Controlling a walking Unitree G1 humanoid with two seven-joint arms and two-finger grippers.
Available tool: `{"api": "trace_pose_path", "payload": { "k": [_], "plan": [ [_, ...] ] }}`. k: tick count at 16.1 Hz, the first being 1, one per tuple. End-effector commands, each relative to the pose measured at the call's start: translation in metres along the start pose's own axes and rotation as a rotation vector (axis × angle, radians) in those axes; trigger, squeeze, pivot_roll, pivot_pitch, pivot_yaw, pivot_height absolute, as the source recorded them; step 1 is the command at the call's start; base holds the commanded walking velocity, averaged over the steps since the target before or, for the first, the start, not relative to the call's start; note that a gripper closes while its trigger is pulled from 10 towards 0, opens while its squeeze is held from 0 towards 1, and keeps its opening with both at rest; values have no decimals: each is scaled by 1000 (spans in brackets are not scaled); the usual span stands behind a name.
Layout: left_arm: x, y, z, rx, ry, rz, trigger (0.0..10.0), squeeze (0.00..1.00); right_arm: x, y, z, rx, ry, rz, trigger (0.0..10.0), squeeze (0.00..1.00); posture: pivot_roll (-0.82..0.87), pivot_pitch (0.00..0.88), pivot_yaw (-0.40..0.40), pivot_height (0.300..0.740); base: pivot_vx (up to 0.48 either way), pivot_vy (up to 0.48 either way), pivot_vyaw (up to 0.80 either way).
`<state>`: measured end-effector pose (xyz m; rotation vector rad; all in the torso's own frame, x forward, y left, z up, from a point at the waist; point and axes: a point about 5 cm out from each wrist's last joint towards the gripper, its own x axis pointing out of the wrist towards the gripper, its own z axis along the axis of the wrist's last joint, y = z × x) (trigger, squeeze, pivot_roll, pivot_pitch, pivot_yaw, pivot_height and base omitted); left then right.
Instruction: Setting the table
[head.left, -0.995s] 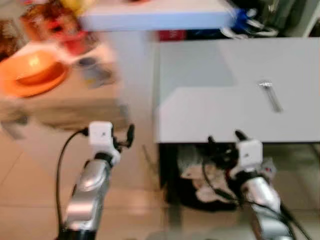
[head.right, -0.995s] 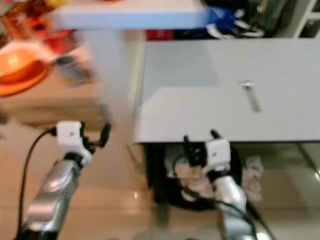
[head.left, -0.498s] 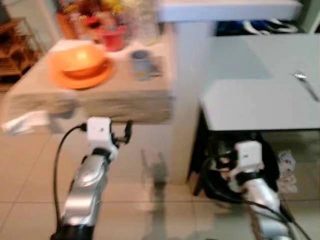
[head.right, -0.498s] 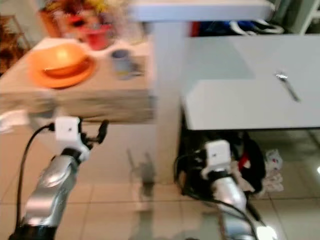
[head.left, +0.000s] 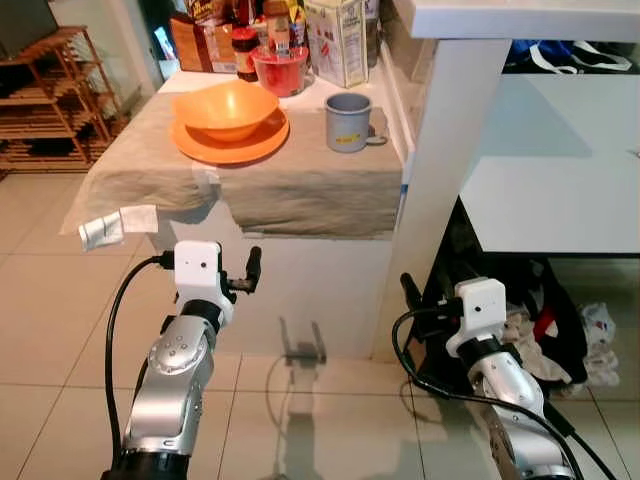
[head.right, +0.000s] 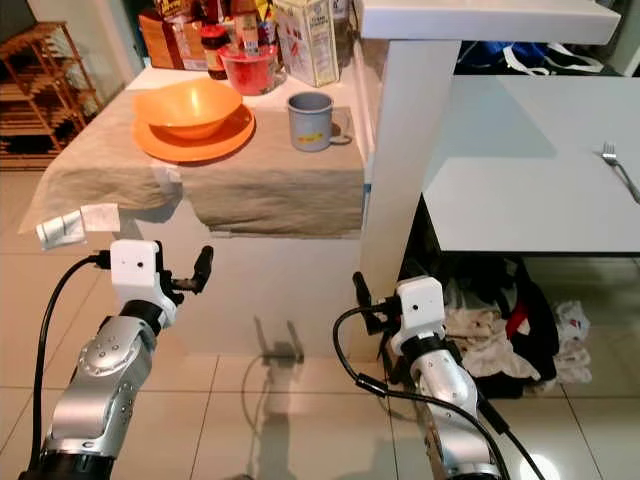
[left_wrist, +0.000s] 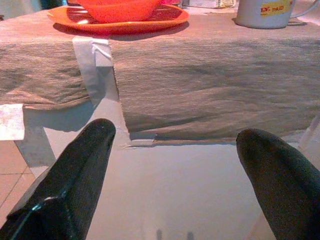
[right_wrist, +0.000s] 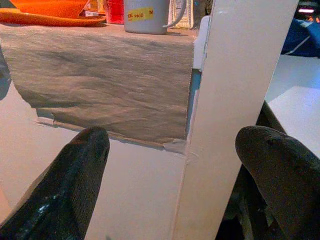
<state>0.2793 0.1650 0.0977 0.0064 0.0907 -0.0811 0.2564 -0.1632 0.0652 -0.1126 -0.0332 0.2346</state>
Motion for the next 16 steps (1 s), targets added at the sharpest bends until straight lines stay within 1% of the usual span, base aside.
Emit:
{"api": "trace_pose_path", "payload": {
  "k": [1, 3, 5, 7, 9, 10, 14, 16],
  "plan": [
    [0, -1, 1, 8, -7, 2, 10000, 0, 2, 1, 2, -10, -13, 9, 10000, 0, -100, 0, 62, 736, 307, 368, 0],
    [-1, -2, 1, -15, -10, 8, 10000, 0, 5, 3, 5, -14, -26, 20, 10000, 0, -100, 0, 59, 736, 139, 405, 0],
    [0, -2, 1, -12, -15, 14, 10000, 0, 6, 3, 7, -15, -30, 21, 10000, 0, -101, 0, 57, 736, 0, 424, 0],
    [0, -4, 2, 6, -24, 8, 10000, 0, 6, 1, 7, -15, -31, 15, 10000, 0, -102, 0, 56, 736, 0, 426, 0],
    [0, -6, 5, 29, -37, -5, 10000, 0, 5, 2, 7, -17, -33, 15, 10000, 0, -101, 0, 56, 736, 289, 381, 0],
    [3, -7, 9, 50, -46, -12, 10000, 0, 6, 2, 10, -15, -44, 3, 10000, 0, -99, 0, 58, 736, 480, 0, 0],
    [7, -9, 13, 73, -53, -32, 10000, 0, 11, 1, 15, -14, -57, -18, 10000, 0, -99, 0, 58, 736, 480, 0, 0],
    [8, -10, 13, 68, -50, -33, 10000, 0, 11, 2, 15, -21, -49, -13, 10000, 0, -98, 0, 56, 736, 480, 0, -616]
  ]
}}
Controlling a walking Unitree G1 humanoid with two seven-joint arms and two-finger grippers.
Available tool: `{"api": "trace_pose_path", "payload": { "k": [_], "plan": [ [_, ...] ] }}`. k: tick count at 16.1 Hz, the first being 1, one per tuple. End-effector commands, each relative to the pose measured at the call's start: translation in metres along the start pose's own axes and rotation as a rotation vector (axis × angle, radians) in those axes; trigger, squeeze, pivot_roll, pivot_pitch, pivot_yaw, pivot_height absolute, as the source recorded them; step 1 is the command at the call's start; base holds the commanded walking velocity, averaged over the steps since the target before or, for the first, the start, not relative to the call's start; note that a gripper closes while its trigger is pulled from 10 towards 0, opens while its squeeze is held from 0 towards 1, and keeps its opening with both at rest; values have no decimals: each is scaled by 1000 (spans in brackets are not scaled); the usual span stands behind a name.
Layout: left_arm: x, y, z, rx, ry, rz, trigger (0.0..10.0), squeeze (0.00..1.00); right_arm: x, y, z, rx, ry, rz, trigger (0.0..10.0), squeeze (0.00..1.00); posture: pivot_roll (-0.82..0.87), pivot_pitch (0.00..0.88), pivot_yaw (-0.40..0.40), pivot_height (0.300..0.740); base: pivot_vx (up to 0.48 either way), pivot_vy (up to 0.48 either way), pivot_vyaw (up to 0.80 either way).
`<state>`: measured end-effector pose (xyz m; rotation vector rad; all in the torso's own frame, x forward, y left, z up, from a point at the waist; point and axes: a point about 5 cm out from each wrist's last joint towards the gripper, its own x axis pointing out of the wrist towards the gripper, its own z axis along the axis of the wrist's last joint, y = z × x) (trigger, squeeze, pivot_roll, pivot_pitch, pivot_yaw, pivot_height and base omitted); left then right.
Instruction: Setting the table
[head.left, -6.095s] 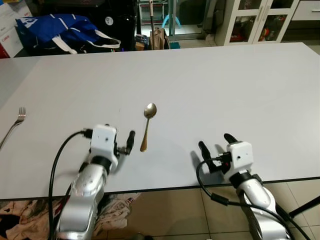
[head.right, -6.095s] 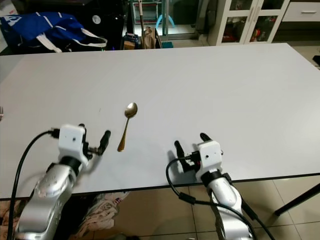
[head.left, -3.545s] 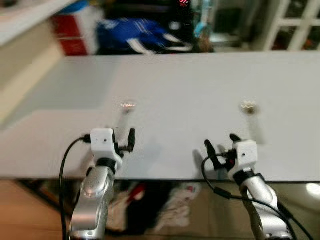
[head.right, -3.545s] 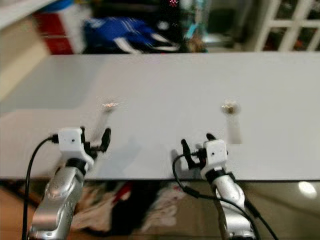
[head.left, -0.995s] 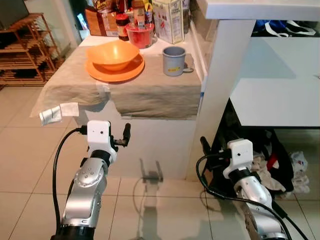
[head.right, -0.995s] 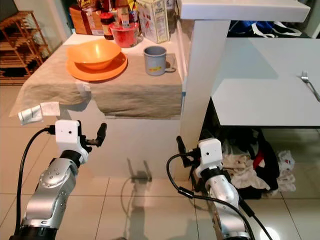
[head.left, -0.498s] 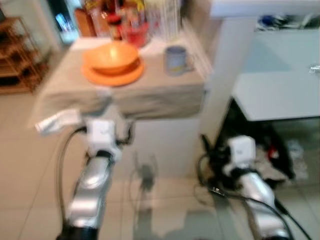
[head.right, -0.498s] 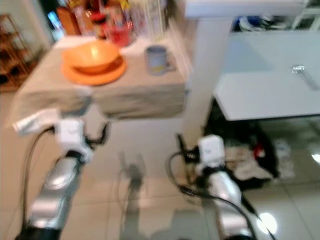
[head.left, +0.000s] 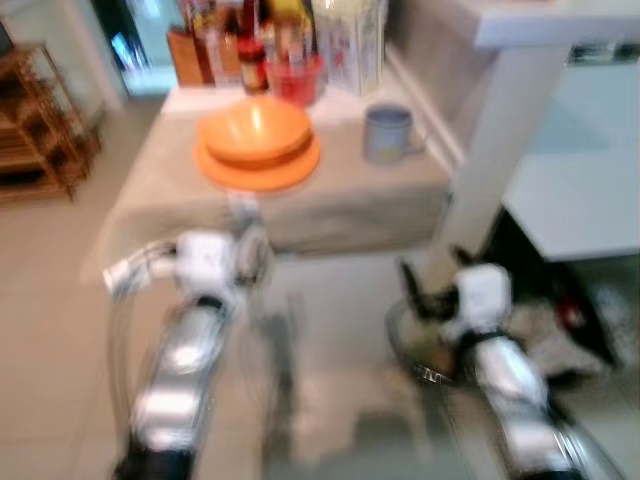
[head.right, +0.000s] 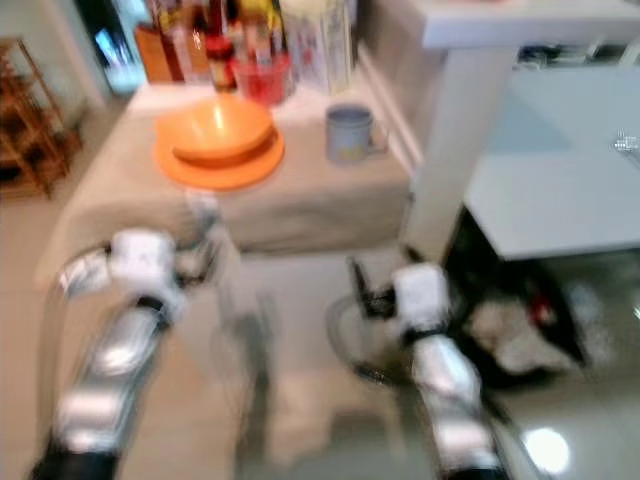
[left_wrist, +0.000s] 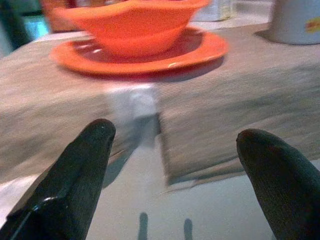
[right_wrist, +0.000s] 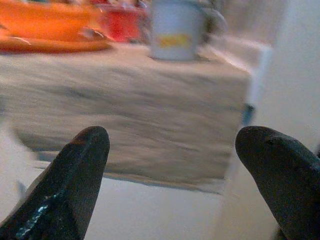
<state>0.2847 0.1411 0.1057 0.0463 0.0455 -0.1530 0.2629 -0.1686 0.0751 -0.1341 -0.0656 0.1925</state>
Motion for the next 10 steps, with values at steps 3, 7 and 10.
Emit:
{"api": "trace_pose_path", "payload": {
  "k": [3, 7, 10],
  "plan": [
    [1, 14, 3, 34, -4, 48, 10000, 0, 6, 10, 4, -4, -14, 31, 10000, 0, -101, 0, 55, 736, 480, 0, -406],
    [2, 15, 11, 35, -22, 54, 10000, 0, 5, 10, 5, -7, -12, 36, 10000, 0, -100, 0, 54, 736, 0, 0, 0],
    [6, 19, 23, 22, -53, 72, 10000, 0, 3, 12, 5, -8, -9, 40, 10000, 0, -99, 0, 55, 736, 0, 0, 0]
  ]
}}
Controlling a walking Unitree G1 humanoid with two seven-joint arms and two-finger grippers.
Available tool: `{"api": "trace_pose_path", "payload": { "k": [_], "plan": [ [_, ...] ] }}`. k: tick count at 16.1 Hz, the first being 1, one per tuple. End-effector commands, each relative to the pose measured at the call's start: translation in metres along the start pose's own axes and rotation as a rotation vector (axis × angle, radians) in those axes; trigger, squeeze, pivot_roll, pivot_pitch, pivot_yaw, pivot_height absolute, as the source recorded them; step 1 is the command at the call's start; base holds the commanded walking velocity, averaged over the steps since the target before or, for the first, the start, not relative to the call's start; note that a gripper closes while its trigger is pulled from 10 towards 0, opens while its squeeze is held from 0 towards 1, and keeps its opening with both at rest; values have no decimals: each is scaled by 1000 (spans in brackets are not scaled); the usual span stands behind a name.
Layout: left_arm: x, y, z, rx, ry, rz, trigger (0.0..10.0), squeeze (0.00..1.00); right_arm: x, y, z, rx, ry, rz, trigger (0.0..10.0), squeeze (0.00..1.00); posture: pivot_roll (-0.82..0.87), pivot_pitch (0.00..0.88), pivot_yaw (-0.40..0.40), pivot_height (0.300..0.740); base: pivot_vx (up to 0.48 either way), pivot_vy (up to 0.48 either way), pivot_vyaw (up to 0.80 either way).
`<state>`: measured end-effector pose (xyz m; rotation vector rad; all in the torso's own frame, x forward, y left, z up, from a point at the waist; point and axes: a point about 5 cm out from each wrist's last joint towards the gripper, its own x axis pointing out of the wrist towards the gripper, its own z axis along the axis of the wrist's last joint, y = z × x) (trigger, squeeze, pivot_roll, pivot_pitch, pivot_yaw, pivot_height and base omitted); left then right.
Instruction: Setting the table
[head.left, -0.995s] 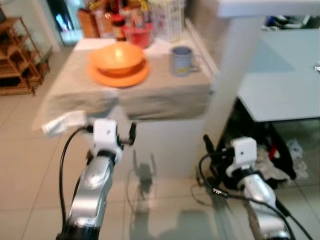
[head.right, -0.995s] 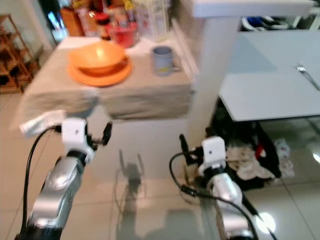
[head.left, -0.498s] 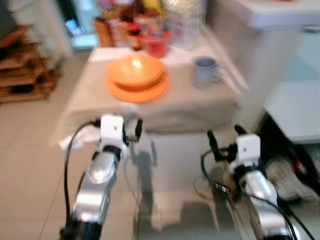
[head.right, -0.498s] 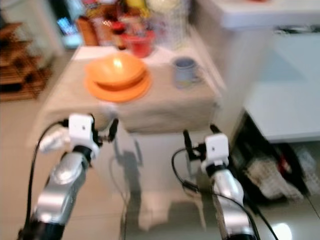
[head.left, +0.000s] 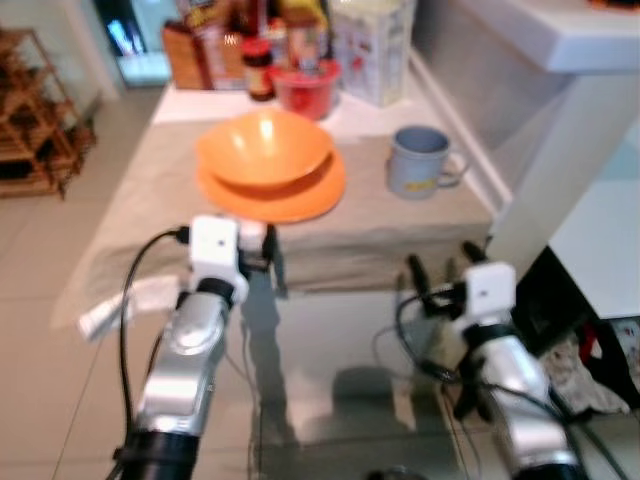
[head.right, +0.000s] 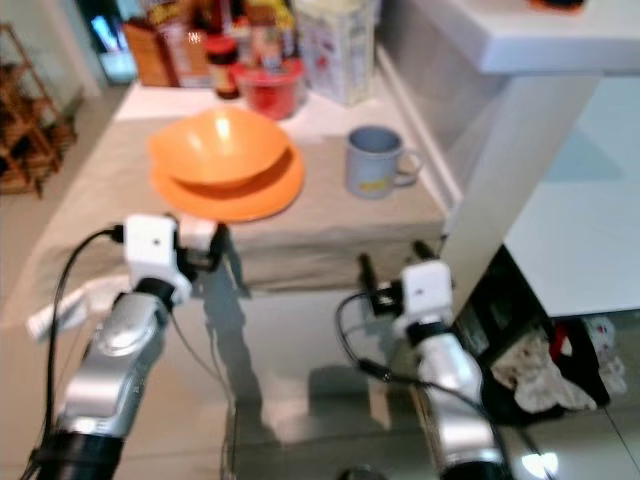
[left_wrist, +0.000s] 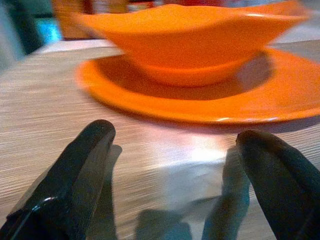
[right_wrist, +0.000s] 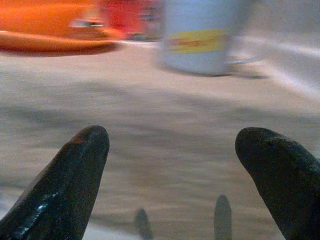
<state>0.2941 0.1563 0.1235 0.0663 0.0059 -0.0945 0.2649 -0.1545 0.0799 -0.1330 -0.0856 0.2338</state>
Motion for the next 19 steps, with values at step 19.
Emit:
{"api": "trace_pose_path", "payload": {
  "k": [19],
  "plan": [
    [49, 30, 116, 316, -38, -331, 10000, 0, -11, 2, -8, 0, 40, -13, 10000, 0, -111, 0, 84, 736, 0, 0, 0]
  ]
}}
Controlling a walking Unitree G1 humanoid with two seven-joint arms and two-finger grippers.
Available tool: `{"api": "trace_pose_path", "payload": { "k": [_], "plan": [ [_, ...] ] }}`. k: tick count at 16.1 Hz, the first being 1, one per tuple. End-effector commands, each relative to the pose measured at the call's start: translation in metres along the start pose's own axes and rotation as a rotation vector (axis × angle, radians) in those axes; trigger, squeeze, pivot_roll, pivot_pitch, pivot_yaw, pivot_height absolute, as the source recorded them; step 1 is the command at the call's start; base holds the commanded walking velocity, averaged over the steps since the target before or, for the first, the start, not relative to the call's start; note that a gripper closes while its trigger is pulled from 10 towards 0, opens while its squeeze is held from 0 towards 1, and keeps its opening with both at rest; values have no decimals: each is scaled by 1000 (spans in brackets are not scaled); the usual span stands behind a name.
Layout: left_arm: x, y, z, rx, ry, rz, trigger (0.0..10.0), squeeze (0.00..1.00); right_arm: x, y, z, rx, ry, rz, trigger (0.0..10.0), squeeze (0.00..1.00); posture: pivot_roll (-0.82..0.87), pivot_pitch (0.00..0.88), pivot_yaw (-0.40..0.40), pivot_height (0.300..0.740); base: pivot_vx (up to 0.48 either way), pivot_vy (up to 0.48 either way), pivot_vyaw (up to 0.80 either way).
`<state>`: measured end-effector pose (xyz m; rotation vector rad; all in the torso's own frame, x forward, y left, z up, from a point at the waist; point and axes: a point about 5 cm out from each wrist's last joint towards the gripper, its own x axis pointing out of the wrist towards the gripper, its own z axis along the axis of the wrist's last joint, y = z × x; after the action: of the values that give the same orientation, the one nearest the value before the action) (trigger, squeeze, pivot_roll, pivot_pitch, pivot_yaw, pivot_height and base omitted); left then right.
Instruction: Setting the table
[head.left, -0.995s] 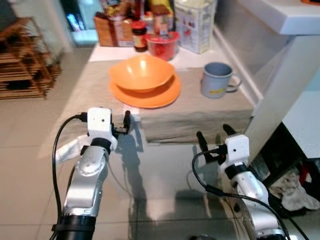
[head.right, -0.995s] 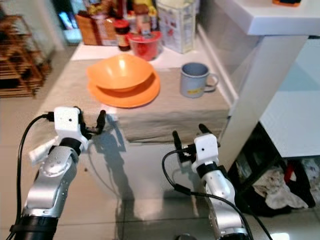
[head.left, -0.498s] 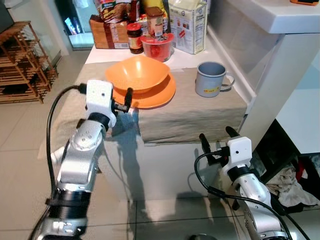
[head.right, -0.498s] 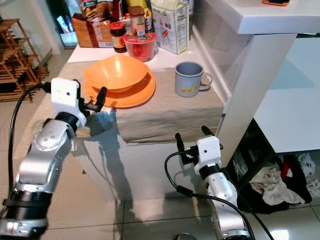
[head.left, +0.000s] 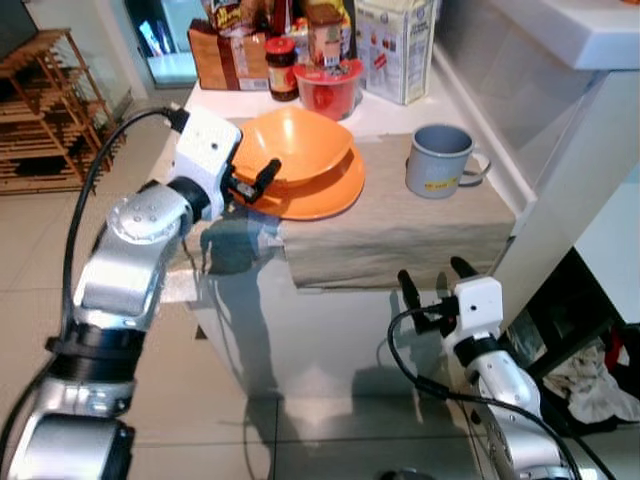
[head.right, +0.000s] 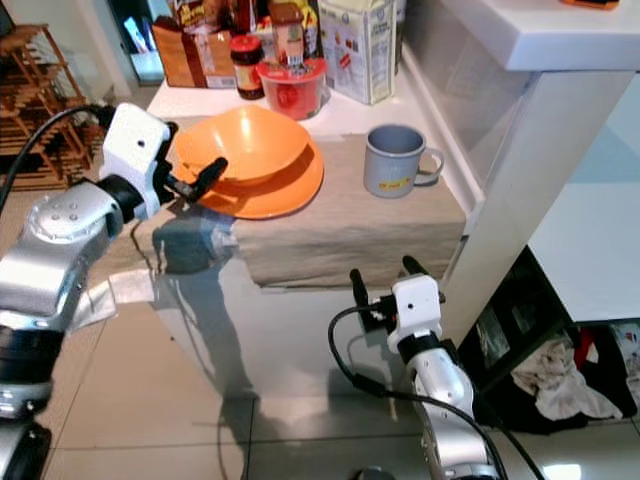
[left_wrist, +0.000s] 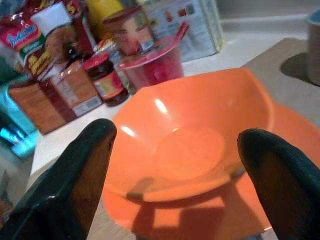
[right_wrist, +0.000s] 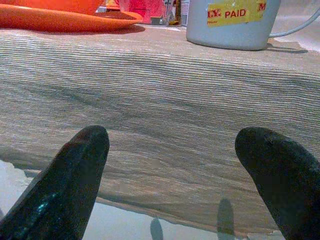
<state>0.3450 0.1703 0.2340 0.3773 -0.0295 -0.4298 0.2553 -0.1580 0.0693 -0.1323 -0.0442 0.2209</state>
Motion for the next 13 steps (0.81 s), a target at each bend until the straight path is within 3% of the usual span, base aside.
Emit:
{"api": "trace_pose_path", "payload": {
  "k": [1, 5, 9, 13],
  "plan": [
    [0, 10, 5, -35, 3, 22, 10000, 0, -1, 2, 1, -4, -1, -3, 10000, 0, -111, 0, 84, 736, 0, 0, 0],
    [3, 26, 0, -233, 19, 178, 10000, 0, -2, 2, 0, -3, 5, -8, 10000, 0, -111, 0, 88, 736, 0, 0, 0],
    [11, 27, -36, -529, 166, 253, 10000, 0, -2, 0, -2, -6, 11, -3, 10000, 0, -115, 0, 81, 736, 0, 0, 0],
    [19, 21, -46, -645, 221, 282, 10000, 0, -3, -2, -2, -12, 15, 0, 10000, 0, -128, 0, 76, 736, 0, 0, 0]
  ]
}}
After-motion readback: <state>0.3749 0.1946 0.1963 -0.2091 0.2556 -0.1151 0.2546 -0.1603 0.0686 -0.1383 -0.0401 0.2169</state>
